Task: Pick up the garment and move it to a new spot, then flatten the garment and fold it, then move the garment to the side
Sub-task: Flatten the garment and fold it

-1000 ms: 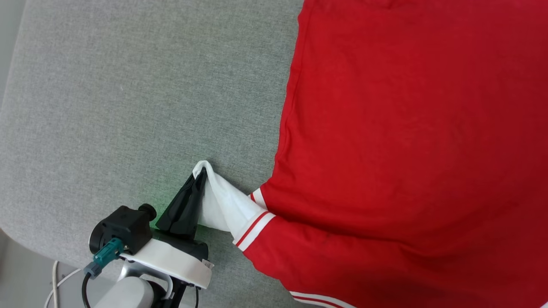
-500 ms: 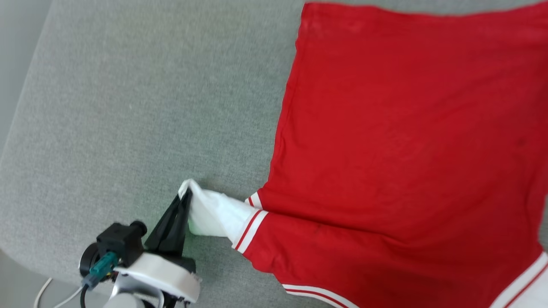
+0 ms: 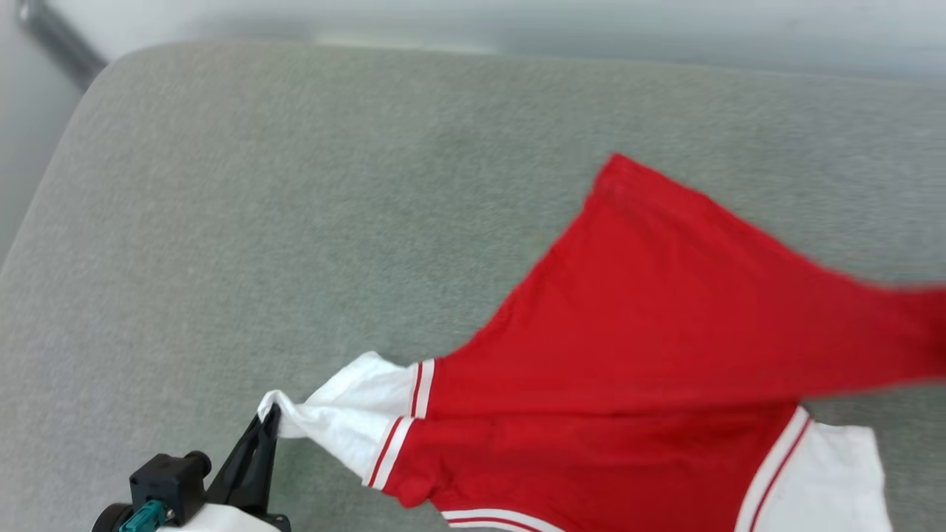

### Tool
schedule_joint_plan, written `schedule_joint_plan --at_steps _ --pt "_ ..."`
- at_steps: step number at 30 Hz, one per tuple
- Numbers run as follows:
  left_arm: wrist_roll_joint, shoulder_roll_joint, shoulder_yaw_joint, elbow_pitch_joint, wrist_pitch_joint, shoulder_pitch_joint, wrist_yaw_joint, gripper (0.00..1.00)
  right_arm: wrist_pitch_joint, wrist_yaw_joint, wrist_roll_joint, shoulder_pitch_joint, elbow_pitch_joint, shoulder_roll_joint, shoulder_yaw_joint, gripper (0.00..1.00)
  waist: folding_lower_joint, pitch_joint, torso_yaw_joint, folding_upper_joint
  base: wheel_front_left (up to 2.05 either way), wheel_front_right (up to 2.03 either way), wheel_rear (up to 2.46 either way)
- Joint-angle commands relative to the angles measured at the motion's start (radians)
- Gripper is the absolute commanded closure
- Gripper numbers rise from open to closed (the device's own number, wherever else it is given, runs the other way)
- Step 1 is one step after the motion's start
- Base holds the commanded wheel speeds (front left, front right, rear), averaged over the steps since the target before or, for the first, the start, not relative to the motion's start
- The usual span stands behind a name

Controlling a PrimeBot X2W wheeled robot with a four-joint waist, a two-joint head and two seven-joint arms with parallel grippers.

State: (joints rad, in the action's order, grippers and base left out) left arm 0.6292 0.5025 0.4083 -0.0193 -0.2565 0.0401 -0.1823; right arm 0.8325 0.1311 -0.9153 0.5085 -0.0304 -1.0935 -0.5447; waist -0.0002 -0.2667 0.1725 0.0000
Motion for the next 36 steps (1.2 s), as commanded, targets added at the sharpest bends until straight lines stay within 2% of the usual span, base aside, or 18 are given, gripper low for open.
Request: schedule_joint_plan --at_steps 1,6,11,15,16,17,18,24,29,32,36 --pt "0.004 0.01 -0.007 0.003 0.003 0.016 -0.006 1.0 -0.021 -0.001 -0.012 -0.075 0.004 -0.013 0.01 1.0 0.0002 0.042 -0.044 0.0 0.0 0.0 0.0" --pt "0.004 0.016 -0.001 0.011 0.01 0.033 -0.012 1.0 -0.101 -0.001 -0.045 -0.348 -0.034 -0.005 0.048 1.0 0.0002 0.061 -0.062 0.0 0.0 0.0 0.0" --pt "0.002 0.022 0.005 0.014 0.015 0.031 -0.011 1.0 -0.173 -0.001 -0.056 -0.556 -0.072 0.056 0.08 1.0 0.0002 0.061 -0.066 0.0 0.0 0.0 0.0" --pt "0.0 0.023 0.01 0.012 0.018 0.026 -0.012 1.0 -0.21 -0.001 -0.054 -0.636 -0.096 0.115 0.121 1.0 0.0002 0.061 -0.068 0.0 0.0 0.0 0.0" --pt "0.001 0.024 0.011 0.011 0.02 0.025 -0.012 1.0 -0.22 -0.001 -0.047 -0.64 -0.1 0.125 0.14 0.9 0.0002 0.062 -0.069 0.0 0.0 0.0 0.0" --pt "0.001 0.025 0.011 0.01 0.02 0.025 -0.012 1.0 -0.225 -0.001 -0.04 -0.638 -0.1 0.127 0.161 0.16 0.0002 0.064 -0.07 0.0 0.0 0.0 0.0" --pt "0.001 0.026 0.012 0.01 0.02 0.026 -0.013 1.0 -0.229 -0.001 -0.031 -0.633 -0.096 0.126 0.185 0.0 0.0002 0.066 -0.071 0.0 0.0 0.0 0.0" --pt "-0.006 0.027 0.021 0.019 0.029 0.017 -0.018 1.0 -0.233 -0.001 0.012 -0.555 0.02 0.101 0.32 0.0 0.0002 0.073 -0.066 0.0 0.0 0.0 0.0" --pt "-0.016 0.027 0.03 0.027 0.032 -0.004 -0.014 1.0 -0.174 -0.001 0.046 -0.432 0.158 0.07 0.39 0.0 0.0002 0.055 -0.048 0.0 0.0 0.0 0.0" --pt "-0.022 0.024 0.038 0.031 0.035 -0.023 -0.01 1.0 -0.106 -0.001 0.067 -0.322 0.219 0.06 0.372 0.0 0.0002 0.035 -0.035 0.0 0.0 0.0 0.0" --pt "-0.033 0.015 0.048 0.032 0.034 -0.055 -0.002 1.0 0.002 -0.001 0.088 -0.146 0.244 0.084 0.284 0.0 0.0002 -0.001 -0.014 0.0 0.0 0.0 0.0"
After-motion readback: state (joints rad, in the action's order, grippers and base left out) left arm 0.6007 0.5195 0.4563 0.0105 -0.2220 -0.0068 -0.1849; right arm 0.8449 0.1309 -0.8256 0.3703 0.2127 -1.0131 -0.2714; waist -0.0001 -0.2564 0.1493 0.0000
